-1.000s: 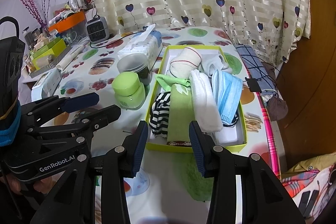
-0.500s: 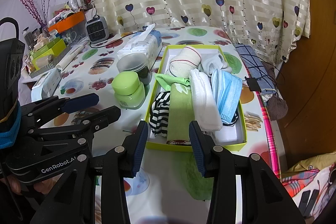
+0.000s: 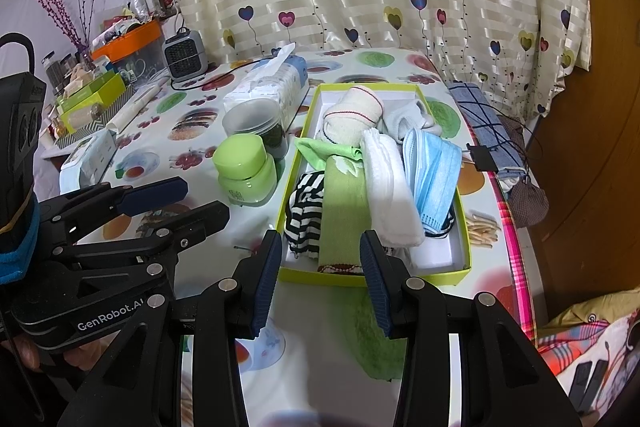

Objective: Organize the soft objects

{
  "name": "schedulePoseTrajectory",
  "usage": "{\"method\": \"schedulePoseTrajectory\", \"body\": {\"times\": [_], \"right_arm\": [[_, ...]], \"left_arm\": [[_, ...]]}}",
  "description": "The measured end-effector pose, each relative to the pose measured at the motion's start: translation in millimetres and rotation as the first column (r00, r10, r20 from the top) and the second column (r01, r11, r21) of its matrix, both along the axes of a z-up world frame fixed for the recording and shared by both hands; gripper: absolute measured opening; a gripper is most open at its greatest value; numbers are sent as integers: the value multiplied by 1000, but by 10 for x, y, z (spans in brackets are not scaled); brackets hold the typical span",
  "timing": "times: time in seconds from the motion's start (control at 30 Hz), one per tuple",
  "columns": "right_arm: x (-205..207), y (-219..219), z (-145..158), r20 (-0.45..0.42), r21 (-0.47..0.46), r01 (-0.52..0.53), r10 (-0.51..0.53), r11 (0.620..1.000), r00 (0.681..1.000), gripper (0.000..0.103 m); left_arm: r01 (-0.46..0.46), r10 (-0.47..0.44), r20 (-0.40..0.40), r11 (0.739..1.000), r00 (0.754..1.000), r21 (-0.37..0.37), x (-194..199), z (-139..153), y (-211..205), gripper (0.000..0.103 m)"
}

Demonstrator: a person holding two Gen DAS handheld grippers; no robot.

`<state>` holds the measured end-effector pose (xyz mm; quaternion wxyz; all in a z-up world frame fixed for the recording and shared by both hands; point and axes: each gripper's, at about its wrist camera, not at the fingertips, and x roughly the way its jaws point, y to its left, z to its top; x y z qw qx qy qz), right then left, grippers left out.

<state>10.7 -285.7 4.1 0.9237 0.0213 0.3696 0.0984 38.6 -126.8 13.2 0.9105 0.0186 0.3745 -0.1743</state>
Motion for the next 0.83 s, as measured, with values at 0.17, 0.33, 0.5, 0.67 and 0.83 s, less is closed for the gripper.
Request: {"method": "schedulePoseTrajectory", "body": {"times": [0.17,0.33,0.5,0.67,0.83], "right_arm": [[0,-1,-1,0,1,-1,1,1000,1000,42],[-9,5,-6,0,0,0,0,1000,1000,42],[-5,2,-2,0,0,0,0,1000,1000,42],[1,-3,4,-1,0,-1,1,1000,1000,42],[0,-7,-5,-1,1,0,0,1000,1000,42]], "left_arm": [[-2,2,-1,1000,1000,3,6,9,-4,50],[-1,1,-2,1000,1000,1,18,18,-7,50],[-1,1,2,1000,1000,0,-11,6,2,50],[-10,9,14,1000,1000,2,-47,4,37,50],[5,-5,4,1000,1000,-7,-96,15,37,50]]}}
